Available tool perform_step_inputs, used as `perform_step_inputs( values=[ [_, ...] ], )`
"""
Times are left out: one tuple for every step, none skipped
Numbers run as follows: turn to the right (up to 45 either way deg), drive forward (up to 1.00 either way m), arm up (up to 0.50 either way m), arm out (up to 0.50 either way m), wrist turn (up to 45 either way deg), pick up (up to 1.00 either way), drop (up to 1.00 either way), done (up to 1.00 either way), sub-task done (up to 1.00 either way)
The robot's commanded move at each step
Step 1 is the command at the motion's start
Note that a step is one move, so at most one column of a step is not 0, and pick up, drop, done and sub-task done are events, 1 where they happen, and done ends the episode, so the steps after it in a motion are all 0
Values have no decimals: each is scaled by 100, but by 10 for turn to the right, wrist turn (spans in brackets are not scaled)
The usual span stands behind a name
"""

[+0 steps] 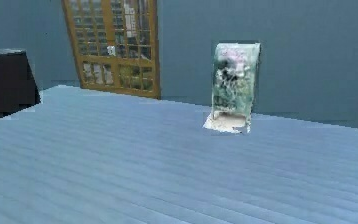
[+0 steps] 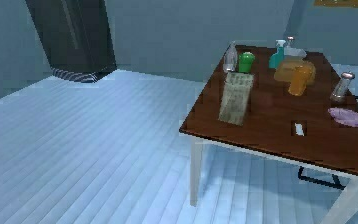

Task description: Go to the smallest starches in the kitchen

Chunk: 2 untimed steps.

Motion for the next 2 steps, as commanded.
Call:
perform_step_inputs(
  values=[
    [60, 0, 0, 0, 0, 0, 0, 0, 0],
    [0, 10, 0, 0, 0, 0, 0, 0, 0]
  ],
)
